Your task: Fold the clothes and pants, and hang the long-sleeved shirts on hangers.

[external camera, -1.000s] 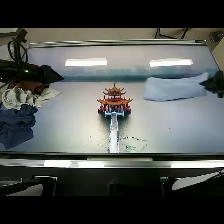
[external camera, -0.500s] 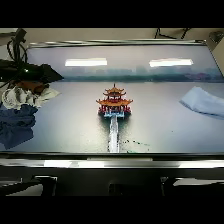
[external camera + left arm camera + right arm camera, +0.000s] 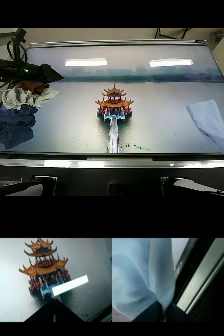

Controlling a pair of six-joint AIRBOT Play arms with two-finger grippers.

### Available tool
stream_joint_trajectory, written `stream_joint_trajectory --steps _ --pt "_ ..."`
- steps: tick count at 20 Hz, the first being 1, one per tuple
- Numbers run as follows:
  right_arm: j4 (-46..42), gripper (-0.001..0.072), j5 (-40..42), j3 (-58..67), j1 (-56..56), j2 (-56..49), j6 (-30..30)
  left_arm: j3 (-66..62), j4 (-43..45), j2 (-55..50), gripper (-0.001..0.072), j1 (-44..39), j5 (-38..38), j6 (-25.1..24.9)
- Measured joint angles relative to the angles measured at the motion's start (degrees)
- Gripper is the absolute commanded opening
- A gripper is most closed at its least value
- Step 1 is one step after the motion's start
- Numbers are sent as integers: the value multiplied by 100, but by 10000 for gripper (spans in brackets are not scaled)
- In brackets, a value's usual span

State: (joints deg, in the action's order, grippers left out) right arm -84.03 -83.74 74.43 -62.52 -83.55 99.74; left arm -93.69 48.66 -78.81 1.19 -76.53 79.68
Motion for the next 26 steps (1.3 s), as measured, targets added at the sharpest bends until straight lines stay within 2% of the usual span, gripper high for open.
stream_joint_trajectory --steps 4,12,13,14,15,18,21,24,25,26 --pt "-260 45 492 -1014 -2 306 85 0 0 0 20 0 0 0" --pt "-531 62 949 -1790 -2 570 221 0 0 0 20 0 0 0" --pt "-575 235 968 -1821 -2 605 236 0 0 0 20 0 0 2" --pt "-632 608 968 -1845 -2 643 258 0 0 0 20 0 0 2" --pt "-675 691 955 -1860 -4 686 278 0 0 0 20 0 0 2" --pt "-688 703 800 -1731 -4 872 295 0 -2 0 20 0 0 2" --pt "-540 703 660 -800 -4 1043 188 -83 -33 0 19 0 7 4" --pt "304 701 1217 922 149 1119 -225 -468 133 0 18 2 358 -4" --pt "560 700 1530 1526 343 1132 -361 -632 463 0 18 -20 570 17" --pt "765 668 1803 2044 621 1145 -483 -758 1016 -2 20 -55 758 203"
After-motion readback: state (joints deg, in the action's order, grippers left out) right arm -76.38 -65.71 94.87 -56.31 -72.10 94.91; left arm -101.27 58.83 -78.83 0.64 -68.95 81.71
